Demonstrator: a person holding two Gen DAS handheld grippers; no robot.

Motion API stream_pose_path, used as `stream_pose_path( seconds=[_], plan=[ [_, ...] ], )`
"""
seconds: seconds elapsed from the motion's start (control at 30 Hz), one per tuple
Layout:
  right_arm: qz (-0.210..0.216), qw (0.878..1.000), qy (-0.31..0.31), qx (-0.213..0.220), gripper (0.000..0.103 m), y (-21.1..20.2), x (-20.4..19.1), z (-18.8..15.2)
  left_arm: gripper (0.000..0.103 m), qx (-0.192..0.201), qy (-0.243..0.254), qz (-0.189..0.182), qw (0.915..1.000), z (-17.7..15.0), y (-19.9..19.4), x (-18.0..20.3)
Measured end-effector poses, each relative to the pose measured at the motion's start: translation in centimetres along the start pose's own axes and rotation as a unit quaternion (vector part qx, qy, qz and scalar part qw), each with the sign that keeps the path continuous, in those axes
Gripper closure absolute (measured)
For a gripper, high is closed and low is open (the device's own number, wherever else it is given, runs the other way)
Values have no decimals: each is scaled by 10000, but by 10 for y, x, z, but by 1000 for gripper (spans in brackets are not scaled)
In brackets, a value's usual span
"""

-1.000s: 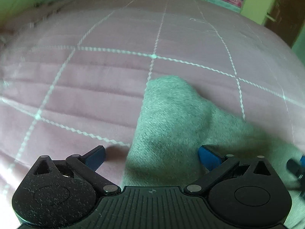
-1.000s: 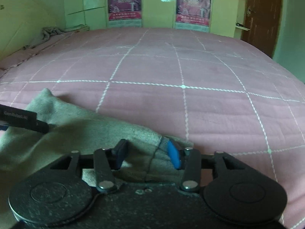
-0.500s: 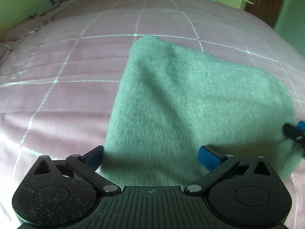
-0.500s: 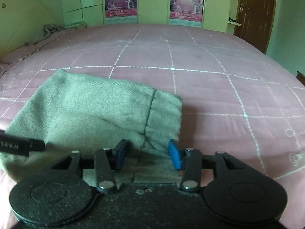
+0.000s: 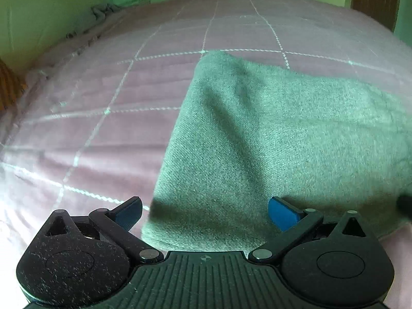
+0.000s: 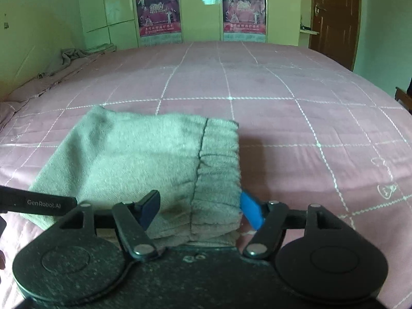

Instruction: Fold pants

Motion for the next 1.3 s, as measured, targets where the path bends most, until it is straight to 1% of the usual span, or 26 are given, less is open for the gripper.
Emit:
stream_pose_path(
  seconds=[0.03,0.07,0.1,0.13,0.17,0.23,0.3,0.47,0.53,0.67,0.77,0.8,0.9,1.0,1.1,1.2,1.3],
  plan=[
    [-37,9997,-19,-239,33,8,1,-4,0,28,63,95,9999,0,-1,3],
    [41,9992,78,-399,33,12,4,-9,0,62,112,174,9998,-2,-3,6],
    [134,9987,264,-423,32,13,8,-11,0,83,156,252,9995,-3,-4,8],
    [165,9982,437,-383,32,10,11,-11,0,90,181,305,9993,-3,-5,9],
    [175,9980,470,-372,32,8,10,-12,0,83,174,330,9993,-3,-5,10],
    [164,9989,298,-309,32,2,5,-11,0,30,82,333,9994,-2,-6,9],
    [133,9997,90,-171,29,-5,-1,-13,0,-24,34,325,9995,-2,-7,7],
    [215,9996,-106,-171,27,-14,-7,-15,0,-59,113,281,9995,-1,-7,7],
    [239,9995,-144,-153,22,-20,-7,-14,0,-67,199,285,9994,-1,-7,8],
    [328,9991,-147,-204,21,-30,-7,-12,0,-102,432,377,9983,1,-13,11],
    [363,9991,-137,-189,14,-37,-7,-11,0,-77,479,345,9982,1,-23,11],
    [403,9989,-105,-234,12,-38,-6,-11,0,-39,411,276,9988,1,-29,9],
    [577,9973,132,-429,11,-43,-1,-12,0,130,201,101,9997,-1,-53,-1],
    [572,9972,244,-420,5,-56,-1,-12,0,298,70,-72,9995,-6,-83,-11],
    [499,9982,171,-292,1,-76,-6,-10,0,503,36,-104,9987,-14,-117,-22],
    [336,9994,-39,-63,0,-105,-15,-9,0,773,79,-50,9970,-26,-156,-35],
    [503,9981,-319,161,0,-141,-22,-10,0,916,-19,-229,9955,-42,-195,-52]
  ],
)
Point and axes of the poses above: each gripper's, at about its wrist camera, not at the fingertips, and y roughly the way its jaws point, x to its right, z to its top, the point moved 1 cm from there along y, roughly the way its jaws point, and after that the axes turned 6 degrees about y, right-handed, at the moved point
